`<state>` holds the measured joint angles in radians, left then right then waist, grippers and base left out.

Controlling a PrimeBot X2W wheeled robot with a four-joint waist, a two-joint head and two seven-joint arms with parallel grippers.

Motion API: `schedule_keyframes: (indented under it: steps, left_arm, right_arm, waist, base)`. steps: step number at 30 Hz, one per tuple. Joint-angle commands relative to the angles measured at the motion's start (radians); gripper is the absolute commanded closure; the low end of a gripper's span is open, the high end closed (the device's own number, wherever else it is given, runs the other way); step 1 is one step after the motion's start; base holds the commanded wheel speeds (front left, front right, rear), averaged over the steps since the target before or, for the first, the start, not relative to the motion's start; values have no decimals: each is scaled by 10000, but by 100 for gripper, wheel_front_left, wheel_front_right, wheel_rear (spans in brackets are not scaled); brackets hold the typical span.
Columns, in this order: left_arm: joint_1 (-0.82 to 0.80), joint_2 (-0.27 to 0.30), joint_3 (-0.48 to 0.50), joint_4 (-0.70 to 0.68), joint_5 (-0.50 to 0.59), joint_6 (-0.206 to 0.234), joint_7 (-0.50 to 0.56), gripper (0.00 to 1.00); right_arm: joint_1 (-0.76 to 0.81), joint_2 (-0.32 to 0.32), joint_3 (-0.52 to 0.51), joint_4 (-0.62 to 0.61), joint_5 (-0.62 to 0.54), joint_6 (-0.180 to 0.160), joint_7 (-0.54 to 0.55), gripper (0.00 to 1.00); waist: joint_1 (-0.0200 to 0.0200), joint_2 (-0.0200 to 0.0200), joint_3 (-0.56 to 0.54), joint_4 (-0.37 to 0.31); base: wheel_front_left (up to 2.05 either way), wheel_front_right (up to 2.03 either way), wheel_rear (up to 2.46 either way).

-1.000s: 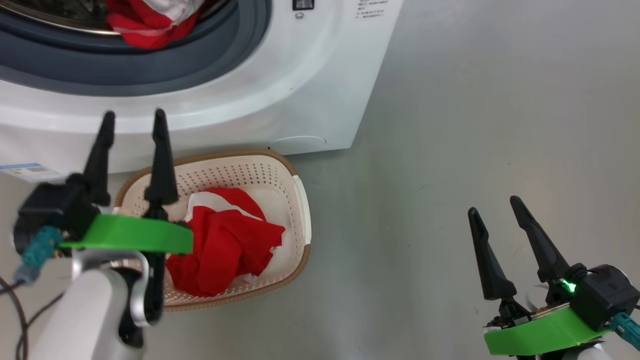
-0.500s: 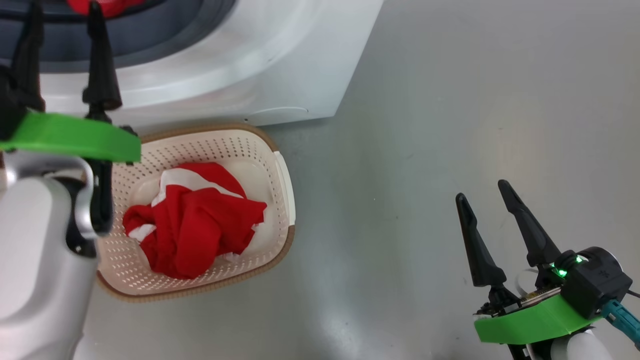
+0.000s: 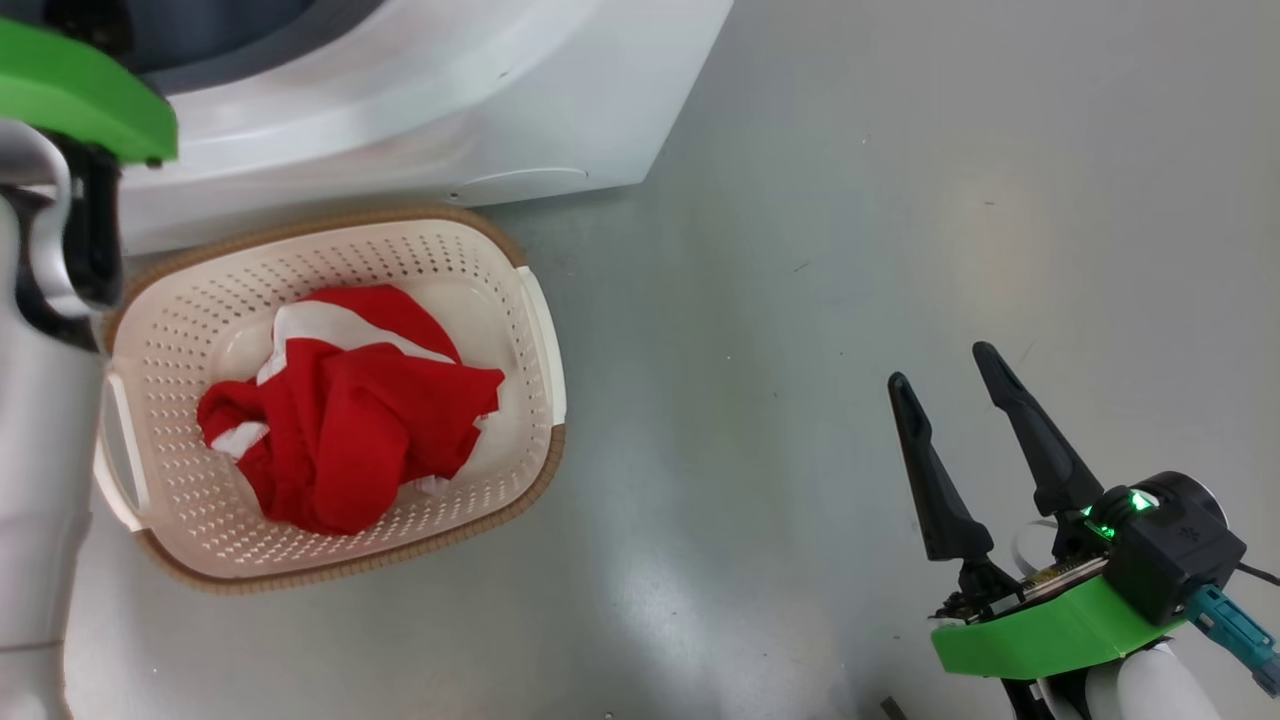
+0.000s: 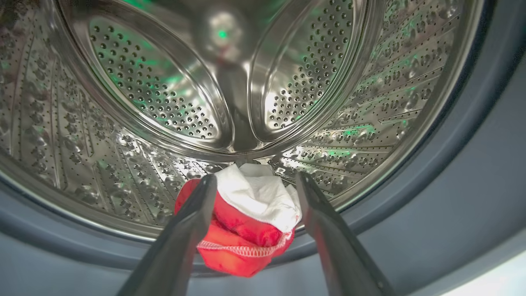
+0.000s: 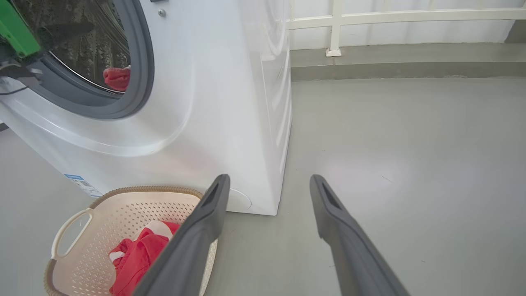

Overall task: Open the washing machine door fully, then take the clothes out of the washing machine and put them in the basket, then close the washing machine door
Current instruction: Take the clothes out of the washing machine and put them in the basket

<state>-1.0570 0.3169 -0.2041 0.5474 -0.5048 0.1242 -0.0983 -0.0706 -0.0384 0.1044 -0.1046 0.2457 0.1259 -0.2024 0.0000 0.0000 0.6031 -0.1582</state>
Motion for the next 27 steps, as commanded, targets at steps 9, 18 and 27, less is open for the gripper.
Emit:
schedule_keyframes:
  steps: [9,18,27]
  left_arm:
    - [-1918,178,303,1850,-559,-429,780,0]
    - [-2925,205,-246,3424,-381,-596,2077,0]
    - [-3566,428,-846,4760,43,-503,3153,0]
  right_arm:
    - [-67,-118,356,-234,-171,48,82,0]
    - [-12,-118,500,-251,-184,48,133,0]
    - [30,-118,709,-136,-142,48,120,0]
  waist:
    - [0,0,155,-166]
    - [0,0,255,-372]
    - [0,0,306,-708]
  base:
    - [0,0,0]
    - [0,0,0]
    - [0,0,0]
